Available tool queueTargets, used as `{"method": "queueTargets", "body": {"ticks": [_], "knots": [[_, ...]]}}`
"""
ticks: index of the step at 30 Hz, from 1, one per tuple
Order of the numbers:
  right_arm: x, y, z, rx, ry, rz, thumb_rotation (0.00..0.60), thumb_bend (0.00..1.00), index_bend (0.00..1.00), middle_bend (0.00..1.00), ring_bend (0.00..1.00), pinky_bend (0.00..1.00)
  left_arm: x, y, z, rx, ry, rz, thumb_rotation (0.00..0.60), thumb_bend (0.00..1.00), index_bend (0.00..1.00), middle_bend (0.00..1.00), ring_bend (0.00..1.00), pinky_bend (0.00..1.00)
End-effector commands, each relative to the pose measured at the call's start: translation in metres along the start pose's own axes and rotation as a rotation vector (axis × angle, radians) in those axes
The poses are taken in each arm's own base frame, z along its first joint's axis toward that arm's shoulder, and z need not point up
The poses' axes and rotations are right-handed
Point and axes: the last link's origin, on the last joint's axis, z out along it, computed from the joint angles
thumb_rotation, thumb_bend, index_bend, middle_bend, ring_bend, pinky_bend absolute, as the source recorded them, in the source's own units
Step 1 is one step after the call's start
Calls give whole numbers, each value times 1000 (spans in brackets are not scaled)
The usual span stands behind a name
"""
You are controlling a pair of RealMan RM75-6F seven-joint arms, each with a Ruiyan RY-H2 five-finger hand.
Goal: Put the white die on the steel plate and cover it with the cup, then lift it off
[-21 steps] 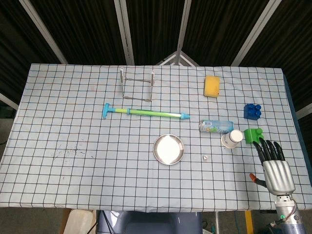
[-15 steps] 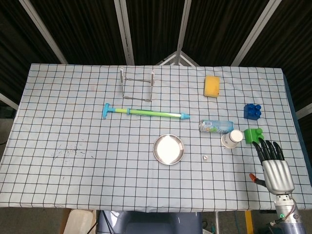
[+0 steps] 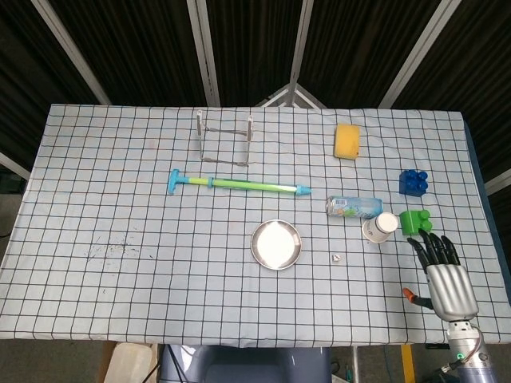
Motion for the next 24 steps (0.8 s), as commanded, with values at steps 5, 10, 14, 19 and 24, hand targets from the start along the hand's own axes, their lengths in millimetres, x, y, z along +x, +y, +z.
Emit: {"method": "queueTargets", "body": {"ticks": [5, 10, 14, 19, 24], "knots": [[-18, -30, -6, 71, -83, 72, 600, 73, 243, 141, 110, 0, 2, -2, -3, 9, 0, -9, 600, 678, 166, 0, 0, 94], [-36, -59, -1, 129, -133, 107, 600, 74, 269, 175, 136, 0, 4, -5, -1, 17, -4, -19, 600, 677, 167, 0, 0, 94], [-48, -73, 13, 154, -155, 107, 600, 74, 307, 211, 160, 0, 4, -7, 0, 20, -6, -25, 600, 678, 167, 0, 0, 95], [-58, -91, 37, 200, -145, 72, 600, 74, 364, 312, 214, 0, 4, -7, 0, 21, -7, -24, 600, 678, 167, 0, 0, 95], [-67, -98, 59, 206, -150, 45, 600, 73, 392, 320, 223, 0, 1, -6, 2, 19, -15, -14, 600, 678, 168, 0, 0, 95]]}}
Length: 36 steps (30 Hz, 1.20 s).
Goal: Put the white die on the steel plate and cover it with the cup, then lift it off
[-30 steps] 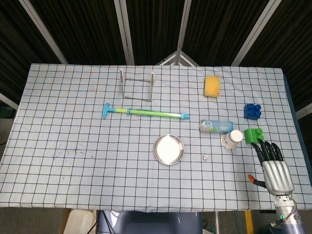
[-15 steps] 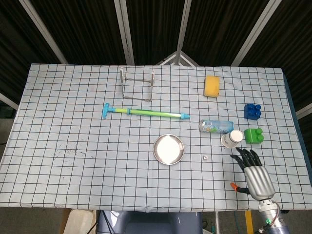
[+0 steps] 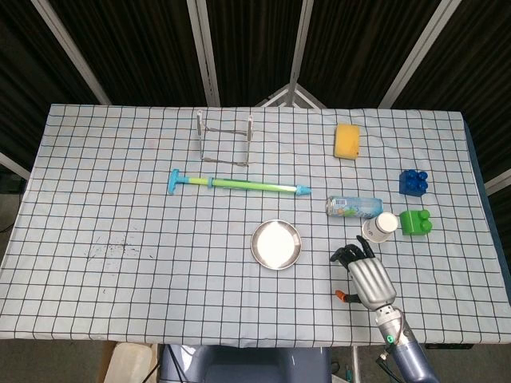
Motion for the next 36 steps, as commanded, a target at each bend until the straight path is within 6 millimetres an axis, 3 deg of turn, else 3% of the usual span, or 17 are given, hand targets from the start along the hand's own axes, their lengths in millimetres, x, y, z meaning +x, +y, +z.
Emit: {"method": "queueTargets", "body": {"ticks": [1, 12, 21, 36], "knots": [[-3, 0, 16, -1, -3, -22, 600, 73, 397, 320, 224, 0, -1, 1, 1, 0, -3, 4, 600, 678, 168, 0, 0, 95], [-14, 12, 42, -29, -44, -68, 600, 132, 461, 320, 223, 0, -5, 3, 3, 7, -8, 24, 600, 678, 178, 0, 0, 95], [-20, 15, 54, -30, -62, -89, 600, 226, 478, 320, 224, 0, -7, 4, 4, 9, -11, 41, 600, 678, 181, 0, 0, 94], [-27, 17, 70, -35, -79, -106, 600, 288, 496, 320, 223, 0, -9, 4, 4, 12, -12, 55, 600, 678, 186, 0, 0, 95]]}}
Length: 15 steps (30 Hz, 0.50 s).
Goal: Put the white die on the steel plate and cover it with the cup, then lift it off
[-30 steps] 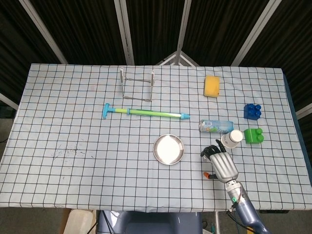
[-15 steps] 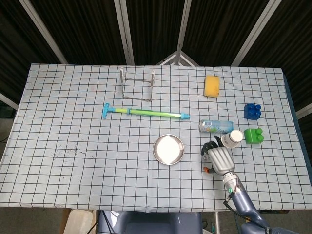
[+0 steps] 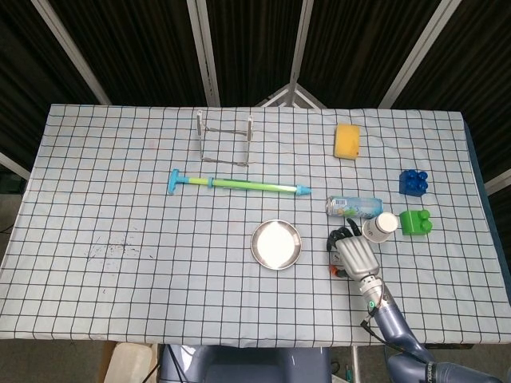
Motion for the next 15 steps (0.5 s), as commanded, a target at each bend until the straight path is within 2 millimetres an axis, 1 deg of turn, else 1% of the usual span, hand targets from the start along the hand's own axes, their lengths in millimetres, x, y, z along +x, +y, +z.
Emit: {"method": "queueTargets", "body": {"ticks": [1, 6, 15], "knots": [[-1, 1, 3, -5, -3, -2, 600, 291, 500, 320, 223, 0, 0, 0, 0, 2, 0, 2, 600, 678, 186, 0, 0, 95], [-2, 6, 4, -15, -3, -5, 600, 301, 505, 320, 224, 0, -1, 0, 0, 2, -1, 7, 600, 678, 187, 0, 0, 95], [0, 15, -1, -30, -1, -7, 600, 314, 506, 320, 224, 0, -4, 3, 0, -3, -9, 16, 600, 678, 188, 0, 0, 94]]}}
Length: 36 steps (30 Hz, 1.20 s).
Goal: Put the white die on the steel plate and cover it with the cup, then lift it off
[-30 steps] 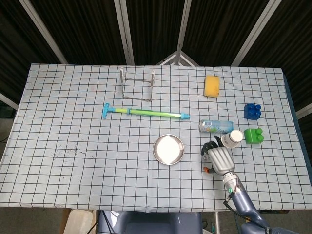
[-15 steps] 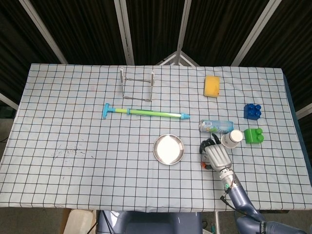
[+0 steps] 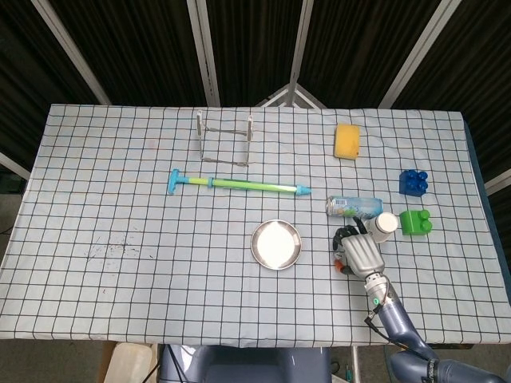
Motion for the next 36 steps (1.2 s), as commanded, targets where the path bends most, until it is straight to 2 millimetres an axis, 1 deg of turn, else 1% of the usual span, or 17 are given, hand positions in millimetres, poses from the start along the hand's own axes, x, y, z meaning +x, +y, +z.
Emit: {"method": "queueTargets", "body": {"ticks": [1, 7, 19, 36], "knots": [[0, 2, -2, -3, -1, 0, 600, 314, 506, 320, 224, 0, 0, 1, 0, -2, -1, 2, 600, 678, 188, 0, 0, 94], [-1, 6, -4, -10, -11, -1, 600, 315, 506, 320, 224, 0, -2, 2, 0, -4, -5, 6, 600, 677, 189, 0, 0, 95], [0, 7, -1, -9, -14, -7, 600, 319, 507, 320, 224, 0, -2, 3, 0, -4, -4, 10, 600, 678, 191, 0, 0, 95], [-2, 6, 2, -6, -14, -9, 600, 384, 581, 320, 224, 0, -4, 5, 0, -8, -7, 18, 600, 678, 192, 0, 0, 94]]}}
